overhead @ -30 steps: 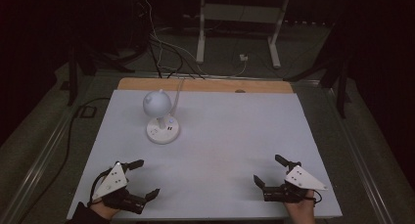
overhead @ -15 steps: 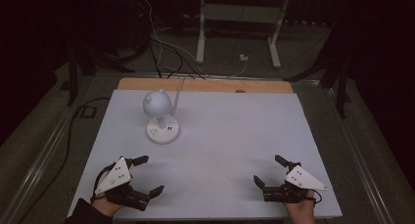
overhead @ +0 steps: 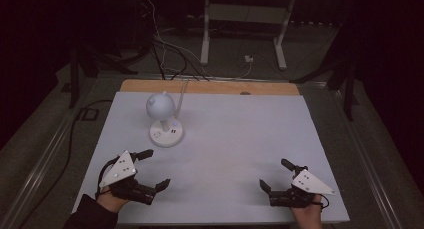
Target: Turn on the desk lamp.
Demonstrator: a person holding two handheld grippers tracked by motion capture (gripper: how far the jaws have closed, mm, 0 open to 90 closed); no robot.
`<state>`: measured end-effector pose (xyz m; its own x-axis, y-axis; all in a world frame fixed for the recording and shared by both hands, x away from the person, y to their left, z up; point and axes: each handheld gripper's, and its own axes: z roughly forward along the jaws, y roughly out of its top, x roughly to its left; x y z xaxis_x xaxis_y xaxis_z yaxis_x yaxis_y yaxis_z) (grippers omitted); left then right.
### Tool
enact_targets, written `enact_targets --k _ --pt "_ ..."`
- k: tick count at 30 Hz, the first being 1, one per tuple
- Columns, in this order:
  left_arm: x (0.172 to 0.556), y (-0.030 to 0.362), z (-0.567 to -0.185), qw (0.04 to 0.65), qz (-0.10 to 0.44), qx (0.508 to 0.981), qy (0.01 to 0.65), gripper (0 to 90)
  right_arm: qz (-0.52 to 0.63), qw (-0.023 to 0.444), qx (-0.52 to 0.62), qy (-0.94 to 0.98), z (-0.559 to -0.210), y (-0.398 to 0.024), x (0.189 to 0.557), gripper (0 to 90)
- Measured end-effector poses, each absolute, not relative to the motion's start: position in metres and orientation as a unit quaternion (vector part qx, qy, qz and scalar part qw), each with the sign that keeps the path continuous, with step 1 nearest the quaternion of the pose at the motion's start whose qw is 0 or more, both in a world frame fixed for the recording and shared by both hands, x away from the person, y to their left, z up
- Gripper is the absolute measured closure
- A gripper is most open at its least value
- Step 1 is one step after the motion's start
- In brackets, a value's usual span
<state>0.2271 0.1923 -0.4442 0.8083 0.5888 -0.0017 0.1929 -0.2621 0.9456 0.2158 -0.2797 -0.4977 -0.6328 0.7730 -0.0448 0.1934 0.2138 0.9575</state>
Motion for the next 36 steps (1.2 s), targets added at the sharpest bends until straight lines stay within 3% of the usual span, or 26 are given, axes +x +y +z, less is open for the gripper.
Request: enact_targets --k 36 --pt "0.284 0.172 -0.441 0.516 0.246 0.74 0.354 0.4 0.534 0.268 0.335 0.729 -0.498 -0.281 0.216 0.0"
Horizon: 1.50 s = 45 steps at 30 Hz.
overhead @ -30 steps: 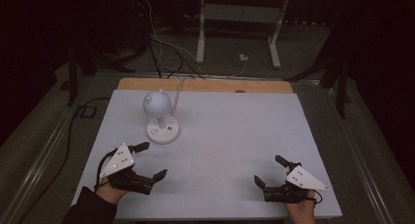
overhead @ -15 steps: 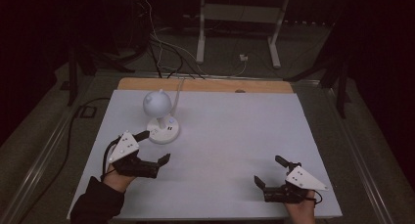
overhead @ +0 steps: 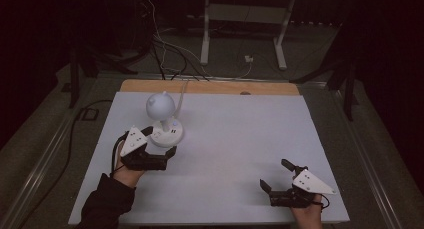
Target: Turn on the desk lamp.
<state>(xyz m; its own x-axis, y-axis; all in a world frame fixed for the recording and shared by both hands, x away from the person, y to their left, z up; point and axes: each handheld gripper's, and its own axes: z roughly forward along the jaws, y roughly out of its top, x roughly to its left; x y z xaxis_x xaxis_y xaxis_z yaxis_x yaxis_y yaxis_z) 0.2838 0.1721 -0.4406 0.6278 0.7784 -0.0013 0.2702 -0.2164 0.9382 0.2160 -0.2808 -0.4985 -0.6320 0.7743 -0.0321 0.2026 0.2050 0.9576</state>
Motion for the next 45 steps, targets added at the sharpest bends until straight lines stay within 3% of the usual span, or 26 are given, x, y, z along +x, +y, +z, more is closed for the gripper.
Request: enact_targets --k 31,39,45 --pt "0.317 0.143 -0.467 0.447 0.226 0.77 0.394 0.5 0.536 0.257 0.334 0.731 -0.499 -0.282 0.217 0.0" --pt "0.324 0.14 -0.472 0.424 0.227 0.769 0.42 8.7 0.535 0.254 0.334 0.733 -0.5 -0.281 0.217 0.0" --pt "0.327 0.14 -0.475 0.406 0.248 0.758 0.447 24.0 0.535 0.251 0.336 0.733 -0.5 -0.281 0.217 0.0"
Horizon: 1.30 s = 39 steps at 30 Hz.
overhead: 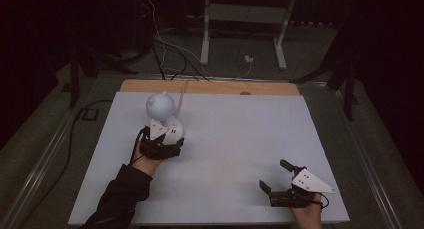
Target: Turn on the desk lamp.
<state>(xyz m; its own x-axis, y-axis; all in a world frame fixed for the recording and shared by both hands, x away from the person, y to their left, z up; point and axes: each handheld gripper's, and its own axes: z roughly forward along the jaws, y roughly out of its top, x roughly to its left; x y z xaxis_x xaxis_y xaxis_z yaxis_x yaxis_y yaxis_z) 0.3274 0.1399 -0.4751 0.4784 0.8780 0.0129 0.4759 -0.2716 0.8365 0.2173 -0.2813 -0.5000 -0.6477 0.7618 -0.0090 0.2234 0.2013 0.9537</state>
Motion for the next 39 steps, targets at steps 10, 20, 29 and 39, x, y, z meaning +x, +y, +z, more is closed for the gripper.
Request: enact_targets --k 10,20,29,39 --pt "0.333 0.143 -0.478 0.389 0.263 0.753 0.462 55.3 0.535 0.251 0.335 0.734 -0.5 -0.281 0.217 0.0" --pt "0.339 0.147 -0.482 0.385 0.253 0.753 0.469 75.9 0.536 0.248 0.336 0.734 -0.5 -0.282 0.217 0.0" --pt "0.342 0.148 -0.488 0.375 0.244 0.767 0.461 82.6 0.536 0.248 0.336 0.733 -0.5 -0.282 0.217 0.0" --pt "0.348 0.149 -0.493 0.363 0.243 0.775 0.456 90.0 0.536 0.249 0.335 0.734 -0.5 -0.282 0.217 0.0"
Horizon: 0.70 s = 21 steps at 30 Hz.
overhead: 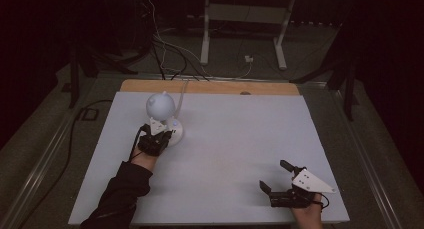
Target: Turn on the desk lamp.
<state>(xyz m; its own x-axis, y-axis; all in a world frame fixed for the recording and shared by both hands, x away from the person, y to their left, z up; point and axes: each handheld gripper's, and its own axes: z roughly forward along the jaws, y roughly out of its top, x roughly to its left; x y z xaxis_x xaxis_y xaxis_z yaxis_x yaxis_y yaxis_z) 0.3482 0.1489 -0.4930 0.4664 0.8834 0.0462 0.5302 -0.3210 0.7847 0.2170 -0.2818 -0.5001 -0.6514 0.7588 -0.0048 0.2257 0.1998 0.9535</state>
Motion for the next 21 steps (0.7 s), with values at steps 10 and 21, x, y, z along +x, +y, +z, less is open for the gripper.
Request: enact_targets --k 10,21 --pt "0.3508 0.1476 -0.4968 0.354 0.244 0.78 0.455 90.0 0.535 0.249 0.336 0.734 -0.5004 -0.2818 0.2171 0.0" --pt "0.3536 0.1477 -0.5002 0.348 0.238 0.78 0.461 90.0 0.535 0.249 0.336 0.734 -0.5002 -0.2821 0.217 0.0"
